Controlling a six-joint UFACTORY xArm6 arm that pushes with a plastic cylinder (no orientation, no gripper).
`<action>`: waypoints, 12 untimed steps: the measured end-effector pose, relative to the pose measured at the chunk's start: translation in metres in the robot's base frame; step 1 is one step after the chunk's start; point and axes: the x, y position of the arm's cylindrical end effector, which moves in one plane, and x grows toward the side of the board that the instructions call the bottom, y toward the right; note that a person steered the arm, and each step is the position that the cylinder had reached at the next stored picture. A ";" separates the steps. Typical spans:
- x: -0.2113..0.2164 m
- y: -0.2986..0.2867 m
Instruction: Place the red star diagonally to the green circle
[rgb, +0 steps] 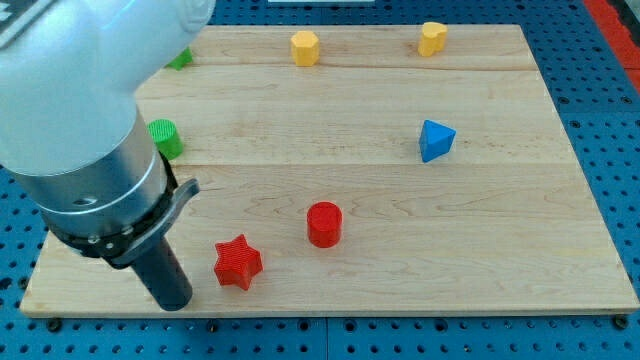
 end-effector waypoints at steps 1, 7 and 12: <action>0.000 -0.013; 0.000 -0.042; -0.003 0.005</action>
